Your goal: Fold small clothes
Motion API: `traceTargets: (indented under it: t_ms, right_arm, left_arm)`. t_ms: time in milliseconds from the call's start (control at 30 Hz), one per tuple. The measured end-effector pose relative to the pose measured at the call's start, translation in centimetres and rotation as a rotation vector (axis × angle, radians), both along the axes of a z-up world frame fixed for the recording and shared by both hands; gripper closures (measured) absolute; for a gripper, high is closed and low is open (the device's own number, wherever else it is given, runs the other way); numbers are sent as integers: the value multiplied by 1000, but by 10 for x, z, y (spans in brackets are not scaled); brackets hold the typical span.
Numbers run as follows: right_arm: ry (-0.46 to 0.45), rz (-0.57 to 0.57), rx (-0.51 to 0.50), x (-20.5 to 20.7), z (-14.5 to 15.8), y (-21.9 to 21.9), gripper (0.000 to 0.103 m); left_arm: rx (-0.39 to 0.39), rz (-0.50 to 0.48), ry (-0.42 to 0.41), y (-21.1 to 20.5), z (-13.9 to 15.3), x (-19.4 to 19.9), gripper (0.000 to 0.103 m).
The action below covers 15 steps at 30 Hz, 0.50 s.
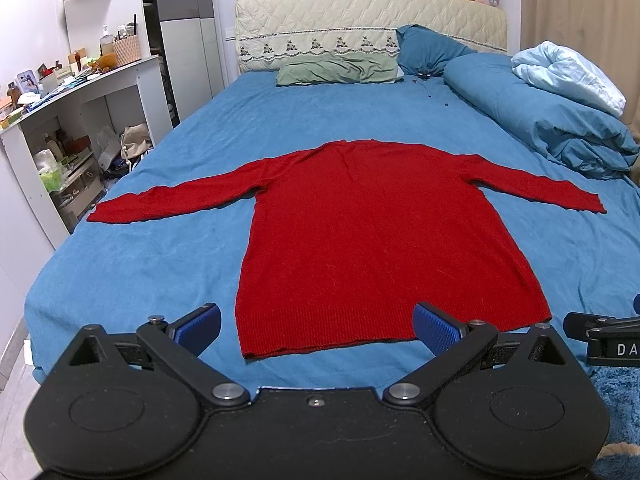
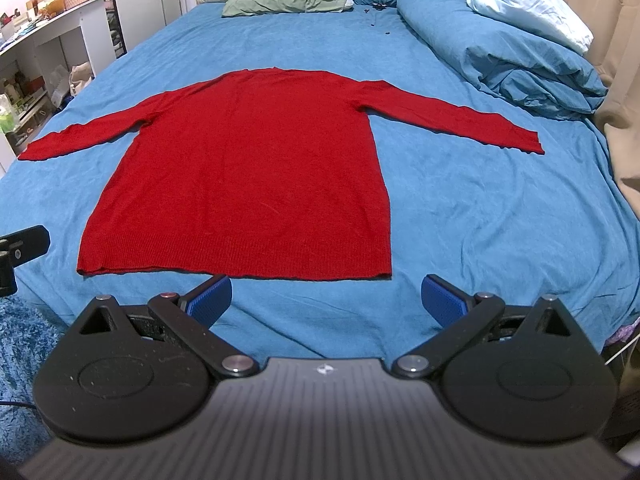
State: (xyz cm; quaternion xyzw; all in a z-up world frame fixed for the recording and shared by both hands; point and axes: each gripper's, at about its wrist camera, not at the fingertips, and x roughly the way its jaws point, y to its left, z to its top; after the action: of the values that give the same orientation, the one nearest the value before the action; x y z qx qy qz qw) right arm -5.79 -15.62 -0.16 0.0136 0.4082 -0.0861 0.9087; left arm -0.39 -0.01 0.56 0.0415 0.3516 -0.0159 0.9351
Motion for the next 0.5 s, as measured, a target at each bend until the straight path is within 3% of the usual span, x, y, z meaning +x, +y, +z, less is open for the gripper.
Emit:
traceTargets:
  t_ms: [500]
  right_arm:
    - [-2,2,1,0,0,0,0]
  left_arm:
    - [1,4,-5,0,-1,-1,0]
